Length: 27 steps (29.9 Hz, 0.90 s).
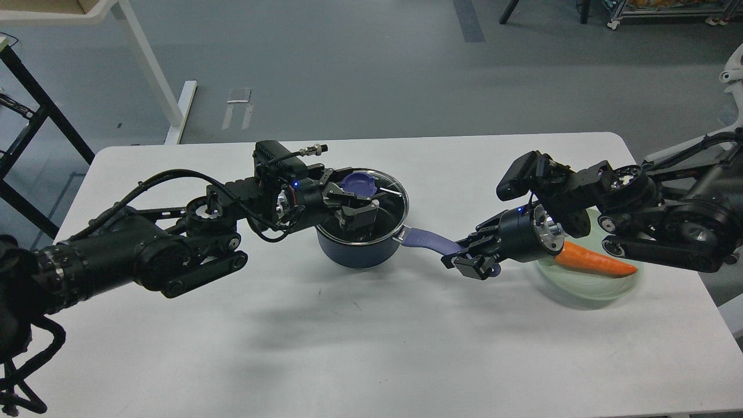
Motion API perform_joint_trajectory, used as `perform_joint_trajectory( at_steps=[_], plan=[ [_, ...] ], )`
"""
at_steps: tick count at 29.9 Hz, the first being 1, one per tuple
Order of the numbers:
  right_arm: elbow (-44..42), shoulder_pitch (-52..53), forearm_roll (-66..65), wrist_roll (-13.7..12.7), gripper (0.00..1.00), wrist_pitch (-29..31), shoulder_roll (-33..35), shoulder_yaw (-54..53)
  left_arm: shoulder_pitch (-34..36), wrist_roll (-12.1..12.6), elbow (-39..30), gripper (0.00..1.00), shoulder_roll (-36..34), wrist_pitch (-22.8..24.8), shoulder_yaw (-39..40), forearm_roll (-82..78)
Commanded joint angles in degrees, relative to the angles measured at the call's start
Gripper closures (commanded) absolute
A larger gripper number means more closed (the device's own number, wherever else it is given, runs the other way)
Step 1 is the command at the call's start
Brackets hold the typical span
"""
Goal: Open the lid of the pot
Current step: 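Lift the glass lid off the pan with the left gripper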
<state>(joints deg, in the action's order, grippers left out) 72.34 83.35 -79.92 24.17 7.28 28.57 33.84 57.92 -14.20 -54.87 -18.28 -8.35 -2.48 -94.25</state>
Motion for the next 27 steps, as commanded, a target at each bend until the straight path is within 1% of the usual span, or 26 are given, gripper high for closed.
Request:
perform_joint_trajectory(
  at_steps=[1,3,4,7,9,13,18,21,24,27],
  plan=[
    [0.0,0.0,0.0,0.0,0.79,0.0,0.0,0.0,0.1,0.0,0.0,0.32,-0.1,0.1,0.0,-0.1],
    [0.0,0.0,-0.1,0.0,0.79,0.0,0.0,0.0,0.1,0.0,-0.1,0.37,-0.1,0.1,0.0,0.0],
    [0.0,0.0,0.0,0.0,0.79,0.0,0.0,0.0,0.1,0.1,-0.1,0.42,0.0,0.1,0.0,0.0],
    [0.0,0.1,-0.1,0.0,0.79,0.0,0.0,0.0,0.2,0.1,-0.1,0.48,-0.1,0.1,0.0,0.0],
    [0.0,0.1,-0.1,0.1,0.79,0.0,0.0,0.0,0.3,0.1,-0.4,0.5,-0.2,0.1,0.1,0.0],
    [0.0,0.1,-0.1,0.1,0.79,0.0,0.0,0.0,0.9,0.0,-1.8,0.5,-1.6,0.1,0.5,0.2],
    [0.0,0.1,-0.1,0.1,0.79,0.0,0.0,0.0,3.4,-0.2,-7.4,0.5,-10.7,0.2,1.1,1.4],
    [0.0,0.1,-0.1,0.1,0.79,0.0,0.0,0.0,3.4,-1.1,-10.8,0.5,-18.6,0.3,1.2,5.7],
    [-0.1,0.1,-0.1,0.1,0.79,0.0,-0.2,0.0,2.9,-1.4,-11.6,0.5,-25.6,0.2,0.3,7.8],
    [-0.1,0.0,-0.2,0.1,0.79,0.0,-0.3,0.0,0.7,-1.5,-10.8,0.5,-29.8,0.2,0.2,8.5]
  ],
)
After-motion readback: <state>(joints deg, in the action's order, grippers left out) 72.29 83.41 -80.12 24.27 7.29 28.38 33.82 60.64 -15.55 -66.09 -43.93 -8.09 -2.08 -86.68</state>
